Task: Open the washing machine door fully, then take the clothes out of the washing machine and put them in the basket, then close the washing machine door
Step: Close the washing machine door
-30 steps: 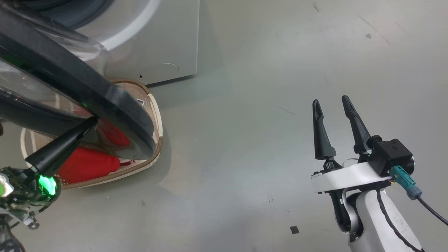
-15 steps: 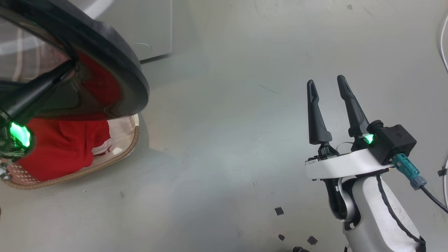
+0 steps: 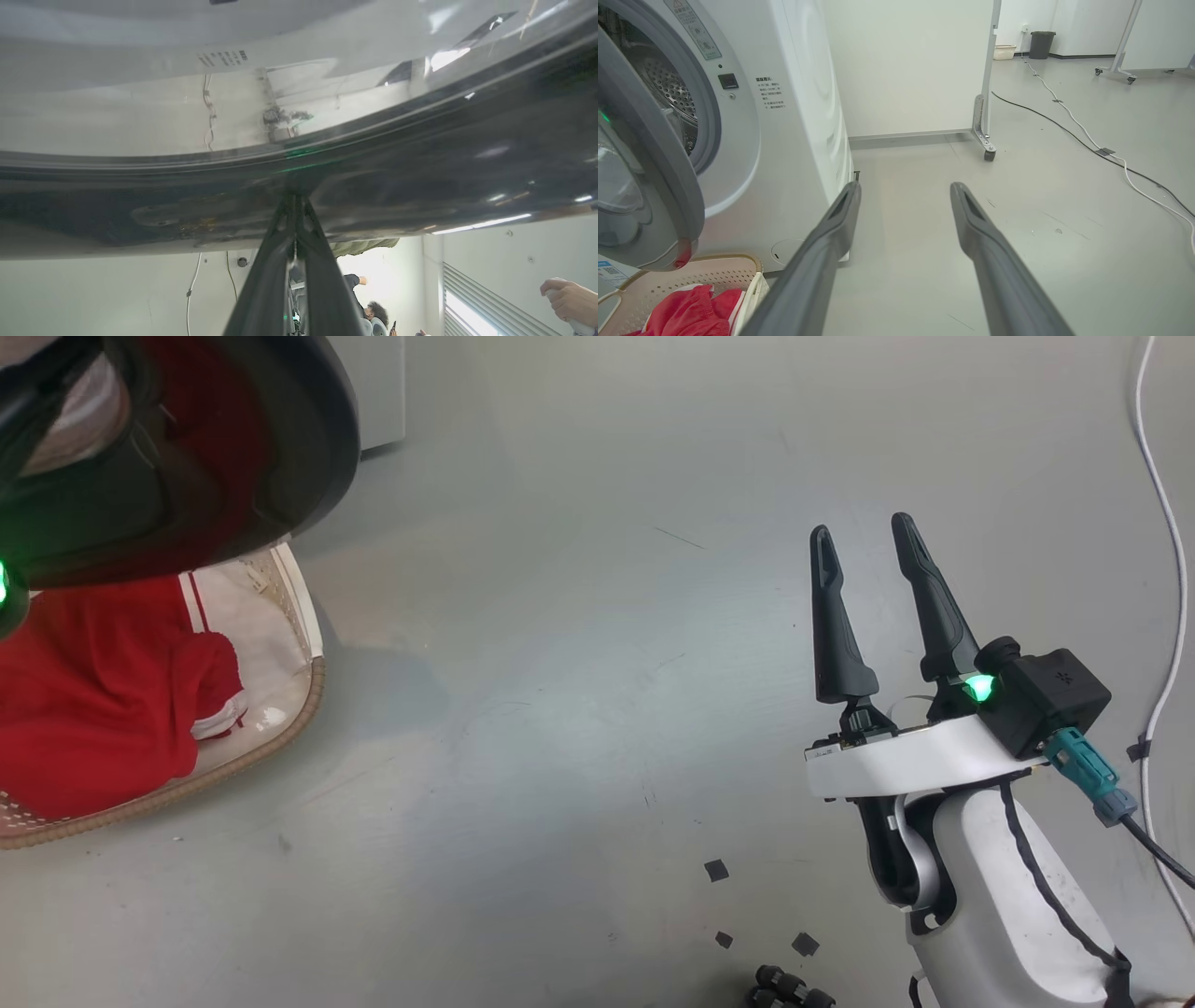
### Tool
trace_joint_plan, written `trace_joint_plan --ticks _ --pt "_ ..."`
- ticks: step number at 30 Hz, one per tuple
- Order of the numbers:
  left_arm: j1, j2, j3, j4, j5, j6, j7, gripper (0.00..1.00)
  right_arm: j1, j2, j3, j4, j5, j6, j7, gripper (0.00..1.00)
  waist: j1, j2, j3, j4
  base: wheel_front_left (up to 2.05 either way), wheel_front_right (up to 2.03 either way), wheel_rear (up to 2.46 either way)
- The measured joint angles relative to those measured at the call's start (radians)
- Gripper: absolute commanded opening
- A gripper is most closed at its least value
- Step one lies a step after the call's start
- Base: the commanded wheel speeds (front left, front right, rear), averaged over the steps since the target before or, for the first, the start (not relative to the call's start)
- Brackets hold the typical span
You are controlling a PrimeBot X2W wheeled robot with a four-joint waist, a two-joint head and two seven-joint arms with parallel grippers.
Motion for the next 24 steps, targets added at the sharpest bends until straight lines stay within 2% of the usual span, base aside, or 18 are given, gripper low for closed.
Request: trace_joint_plan --ticks 10,20,24 --pt "-0.115 0.001 0.006 0.113 0.053 0.006 -0.063 0.0 -0.012 0.0 0.006 0.001 0.011 -0.007 0.0 1.0 -0.0001 0.0 0.004 -0.014 0.0 0.0 0.0" --pt "-0.147 -0.004 -0.009 0.177 0.058 0.006 -0.064 0.0 -0.015 0.001 0.0 0.01 0.011 -0.009 0.0 1.0 -0.0001 0.0 -0.006 -0.013 0.0 0.0 0.0" --pt "-0.147 -0.012 -0.013 0.197 0.059 -0.026 -0.063 0.0 -0.015 0.001 -0.01 0.017 0.01 -0.01 0.0 1.0 -0.0001 0.0 -0.017 0.0 0.0 0.0 0.0"
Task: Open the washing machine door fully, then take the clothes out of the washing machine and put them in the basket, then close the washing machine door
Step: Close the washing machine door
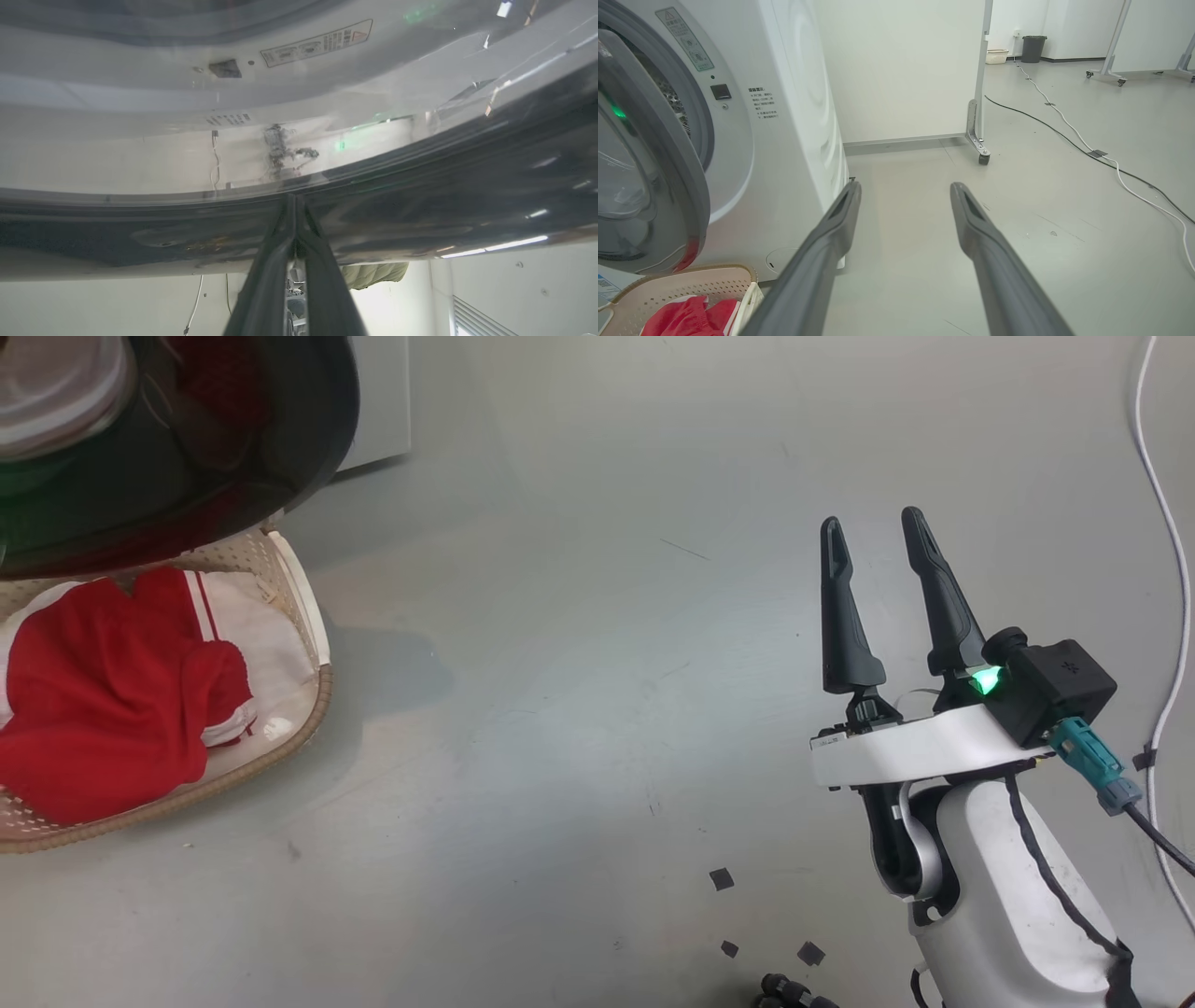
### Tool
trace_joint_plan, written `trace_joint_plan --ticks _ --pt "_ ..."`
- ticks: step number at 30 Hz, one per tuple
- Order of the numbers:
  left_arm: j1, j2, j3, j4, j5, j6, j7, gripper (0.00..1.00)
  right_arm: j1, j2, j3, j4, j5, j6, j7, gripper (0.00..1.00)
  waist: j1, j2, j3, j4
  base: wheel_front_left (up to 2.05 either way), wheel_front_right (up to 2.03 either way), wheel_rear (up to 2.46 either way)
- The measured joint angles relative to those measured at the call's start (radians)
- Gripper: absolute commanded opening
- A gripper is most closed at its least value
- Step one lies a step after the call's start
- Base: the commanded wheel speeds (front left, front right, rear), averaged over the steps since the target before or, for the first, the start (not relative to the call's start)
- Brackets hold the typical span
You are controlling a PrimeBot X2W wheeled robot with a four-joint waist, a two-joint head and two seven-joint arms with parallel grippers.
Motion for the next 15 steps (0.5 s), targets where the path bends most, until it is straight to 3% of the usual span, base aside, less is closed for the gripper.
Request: trace_joint_plan --ticks 6,15 --pt "0.016 -0.025 0.013 0.02 -0.007 -0.059 0.004 0.0 0.0 0.0 -0.014 0.021 -0.016 0.0 0.0 1.0 0.0 0.0 -0.023 0.029 0.0 0.0 0.0" --pt "0.171 -0.099 0.073 0.051 -0.063 -0.161 -0.011 0.0 0.012 0.0 -0.031 0.074 -0.057 0.0 0.0 1.0 0.0 0.0 -0.072 0.096 0.0 0.0 0.0"
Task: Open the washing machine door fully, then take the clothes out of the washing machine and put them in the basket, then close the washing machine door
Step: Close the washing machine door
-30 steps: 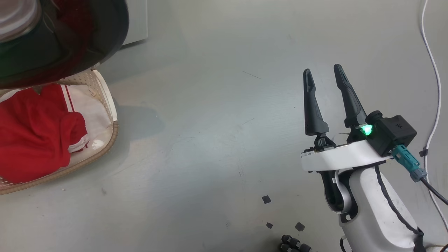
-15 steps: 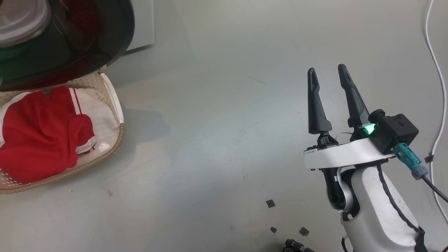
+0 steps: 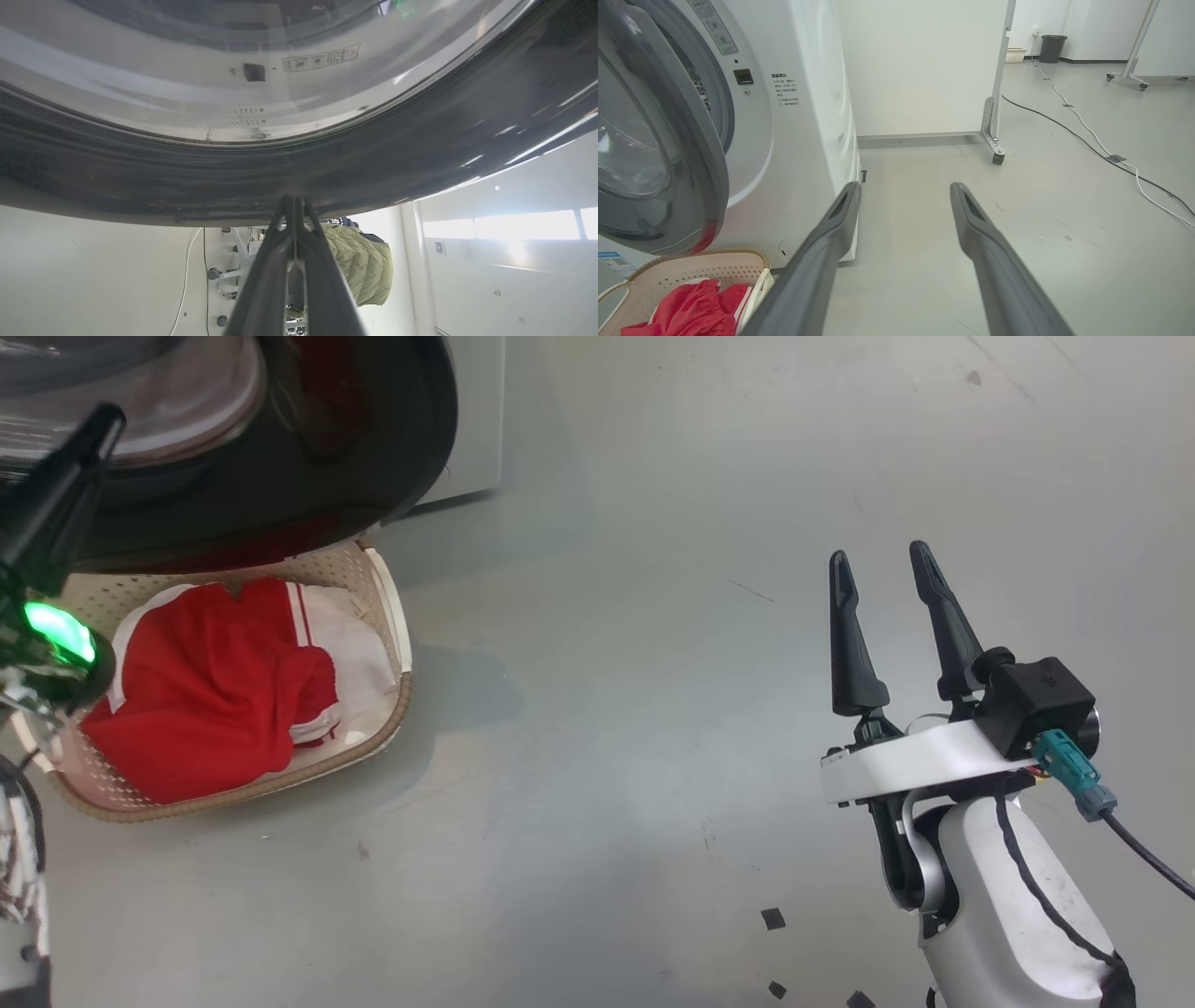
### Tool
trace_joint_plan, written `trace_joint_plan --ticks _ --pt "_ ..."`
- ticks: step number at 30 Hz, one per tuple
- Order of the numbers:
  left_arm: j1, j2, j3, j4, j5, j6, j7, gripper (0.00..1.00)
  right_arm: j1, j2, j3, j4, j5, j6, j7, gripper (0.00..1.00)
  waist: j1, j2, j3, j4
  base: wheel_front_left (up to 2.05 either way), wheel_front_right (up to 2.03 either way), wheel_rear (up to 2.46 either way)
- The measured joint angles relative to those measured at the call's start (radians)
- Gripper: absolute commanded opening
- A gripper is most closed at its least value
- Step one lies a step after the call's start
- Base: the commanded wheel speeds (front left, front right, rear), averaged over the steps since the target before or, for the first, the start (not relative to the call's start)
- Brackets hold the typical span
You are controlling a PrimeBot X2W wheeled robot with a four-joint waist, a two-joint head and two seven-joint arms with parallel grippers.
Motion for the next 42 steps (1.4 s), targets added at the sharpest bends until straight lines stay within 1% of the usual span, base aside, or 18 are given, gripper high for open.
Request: trace_joint_plan --ticks 6,9,10,11,13,14,15,16,24,28,30,33,36,38,39,40,42 --pt "0.121 -0.05 0.017 0.014 -0.009 -0.024 -0.018 0.0 0.028 0.0 -0.021 0.03 -0.033 0.0 0.0 1.0 0.0 0.0 -0.042 0.054 0.0 0.0 0.0" --pt "0.179 -0.065 0.017 0.013 0.003 -0.031 -0.033 0.22 0.036 -0.002 -0.028 0.046 -0.037 0.0 0.0 1.0 0.0 0.0 -0.064 0.082 0.0 0.0 0.0" --pt "0.201 -0.07 0.017 0.011 0.004 -0.032 -0.034 0.33 0.039 -0.003 -0.03 0.05 -0.038 0.0 0.0 1.0 0.0 0.0 -0.073 0.091 0.0 0.0 0.0" --pt "0.221 -0.076 0.019 0.008 0.007 -0.032 -0.039 0.4 0.044 -0.003 -0.034 0.054 -0.039 0.0 0.0 1.0 0.0 0.0 -0.081 0.1 0.0 0.0 0.0" --pt "0.26 -0.094 0.023 0.003 0.011 -0.032 -0.047 0.49 0.057 -0.003 -0.046 0.061 -0.039 0.0 0.0 1.0 0.0 0.0 -0.099 0.116 0.0 0.0 0.0" --pt "0.278 -0.103 0.028 -0.001 0.011 -0.032 -0.054 0.82 0.062 -0.003 -0.052 0.064 -0.039 0.0 0.0 1.0 0.0 0.0 -0.108 0.124 0.0 0.0 0.0" --pt "0.296 -0.112 0.035 -0.004 0.011 -0.032 -0.061 0.93 0.068 -0.003 -0.056 0.067 -0.04 0.0 0.0 1.0 0.0 0.0 -0.118 0.131 0.0 0.0 0.0" --pt "0.313 -0.118 0.04 -0.009 0.011 -0.032 -0.062 1.0 0.074 -0.003 -0.057 0.071 -0.04 0.0 0.0 1.0 0.0 0.0 -0.128 0.138 0.0 0.0 0.0" --pt "0.405 -0.179 0.048 -0.074 0.027 -0.032 -0.088 1.0 0.12 -0.013 -0.077 0.09 -0.048 0.001 0.0 1.0 0.0 0.0 -0.197 0.194 0.0 0.0 0.0" --pt "0.454 -0.192 0.075 -0.116 0.043 -0.032 -0.122 1.0 0.139 -0.013 -0.084 0.101 -0.048 0.003 0.0 1.0 0.0 0.0 -0.237 0.225 0.0 0.0 0.0" --pt "0.477 -0.199 0.072 -0.132 0.039 -0.032 -0.124 1.0 0.149 -0.014 -0.09 0.101 -0.05 0.003 0.0 1.0 0.0 0.0 -0.251 0.235 0.0 0.0 0.0" --pt "0.503 -0.204 0.07 -0.153 0.053 -0.032 -0.153 1.0 0.165 -0.015 -0.093 0.105 -0.05 0.003 0.0 1.0 0.0 0.0 -0.268 0.252 0.0 0.0 0.0" --pt "0.523 -0.203 0.072 -0.184 0.097 -0.032 -0.199 1.0 0.175 -0.015 -0.096 0.105 -0.051 0.004 0.0 1.0 0.0 0.0 -0.281 0.268 0.0 0.0 0.0" --pt "0.533 -0.203 0.067 -0.209 0.158 -0.032 -0.232 1.0 0.175 -0.015 -0.102 0.105 -0.051 0.004 0.0 1.0 -0.0001 0.0 -0.287 0.278 0.0 0.0 0.0" --pt "0.533 -0.203 0.067 -0.209 0.158 -0.032 -0.232 1.0 0.175 -0.015 -0.102 0.105 -0.051 0.004 0.0 1.0 -0.0001 0.0 -0.287 0.278 0.0 0.0 0.0" --pt "0.536 -0.203 0.069 -0.239 0.212 -0.032 -0.277 1.0 0.175 -0.016 -0.106 0.104 -0.051 0.004 0.0 1.0 0.0 0.0 -0.293 0.288 0.0 0.0 0.0" --pt "0.536 -0.202 0.065 -0.283 0.304 -0.032 -0.321 1.0 0.175 -0.016 -0.11 0.103 -0.056 0.005 0.0 1.0 -0.0001 0.0 -0.298 0.296 0.0 0.0 0.0"
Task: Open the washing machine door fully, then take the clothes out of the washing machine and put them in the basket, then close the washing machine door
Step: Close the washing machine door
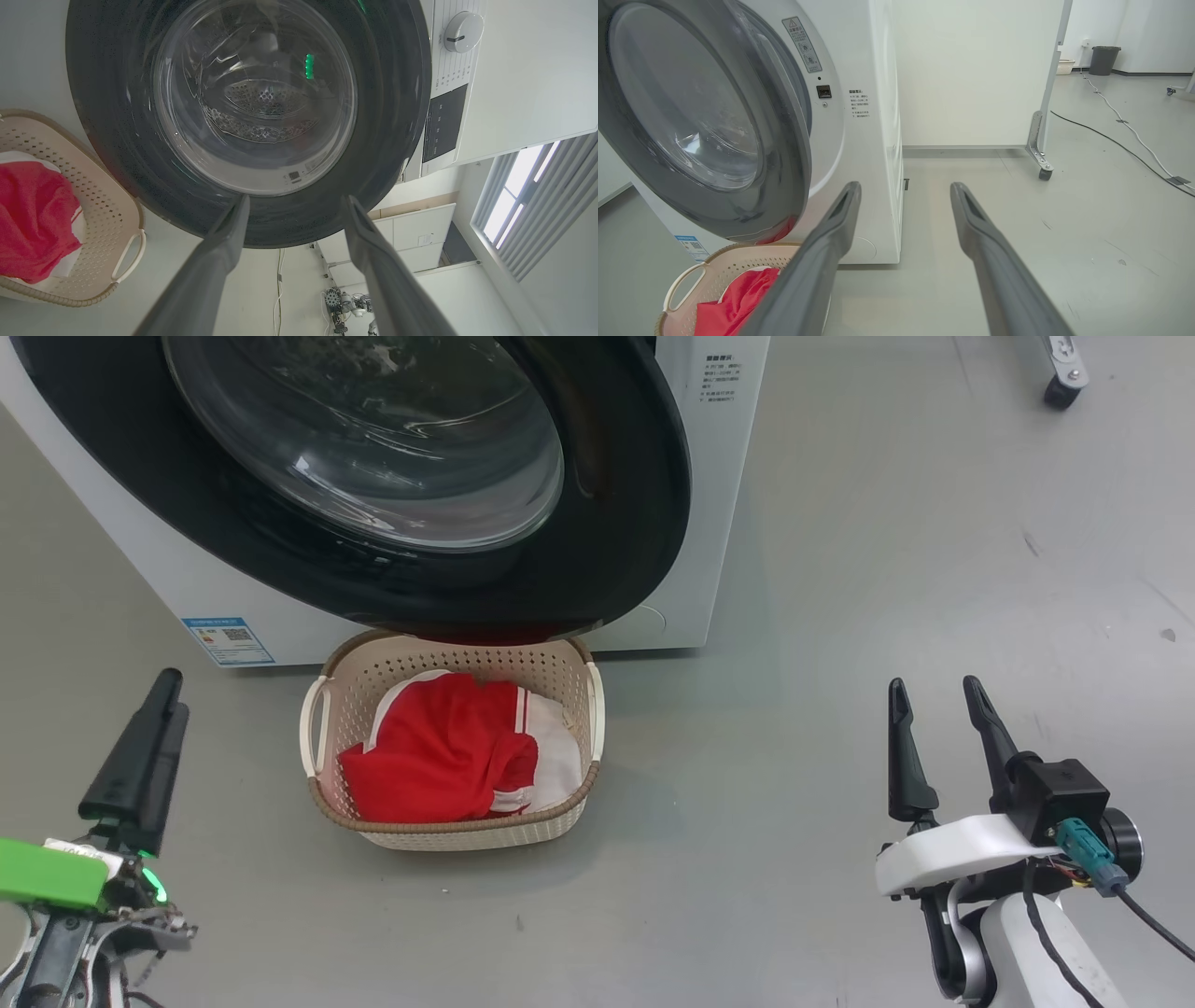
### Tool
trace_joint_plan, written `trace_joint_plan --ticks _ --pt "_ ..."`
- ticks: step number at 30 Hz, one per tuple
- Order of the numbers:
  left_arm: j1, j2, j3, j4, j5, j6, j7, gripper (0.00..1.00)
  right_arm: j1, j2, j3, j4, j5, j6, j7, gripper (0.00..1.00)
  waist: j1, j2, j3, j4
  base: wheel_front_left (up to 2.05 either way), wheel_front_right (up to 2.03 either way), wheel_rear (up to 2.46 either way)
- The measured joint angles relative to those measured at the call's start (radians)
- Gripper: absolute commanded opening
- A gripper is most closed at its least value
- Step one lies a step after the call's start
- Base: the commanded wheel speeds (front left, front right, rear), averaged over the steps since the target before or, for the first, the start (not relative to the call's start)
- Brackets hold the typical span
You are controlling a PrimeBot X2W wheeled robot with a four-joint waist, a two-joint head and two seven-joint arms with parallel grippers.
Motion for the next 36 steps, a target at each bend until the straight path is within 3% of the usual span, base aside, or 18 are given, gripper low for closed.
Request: trace_joint_plan --ticks 4,5,6,9,19,24,36 --pt "0.0 0.005 -0.029 -0.079 0.194 0.0 -0.094 1.0 0.0 0.001 -0.004 -0.002 -0.003 0.007 0.0 1.0 0.0 0.0 -0.011 0.01 0.0 0.0 0.0" --pt "0.0 0.005 -0.029 -0.079 0.194 0.0 -0.094 1.0 0.0 0.001 -0.004 -0.002 -0.003 0.007 0.0 1.0 0.0 0.0 -0.011 0.01 0.0 0.0 0.0" --pt "0.005 0.039 -0.08 -0.117 0.328 0.0 -0.126 1.0 0.0 0.0 -0.005 -0.003 -0.004 0.007 0.0 1.0 0.0 0.0 -0.016 0.013 0.0 0.0 0.0" --pt "0.019 0.065 -0.115 -0.145 0.45 0.0 -0.19 1.0 0.0 0.001 -0.005 -0.003 -0.011 0.016 0.0 1.0 0.0 0.0 -0.025 0.015 0.0 0.0 0.0" --pt "0.113 0.121 -0.231 -0.118 0.865 -0.001 -0.36 1.0 0.016 0.001 -0.001 0.007 -0.016 0.025 0.0 1.0 0.0 0.0 -0.065 0.012 0.0 0.0 0.0" --pt "0.149 0.124 -0.267 -0.093 0.974 0.006 -0.401 1.0 0.042 0.001 0.001 0.018 -0.024 0.032 0.0 1.0 0.0 0.0 -0.083 0.011 0.0 0.0 0.0" --pt "0.216 0.102 -0.346 -0.013 1.139 0.097 -0.485 1.0 0.085 0.0 0.002 0.042 -0.031 0.034 0.0 1.0 0.0 0.0 -0.124 0.016 0.0 0.0 0.0"
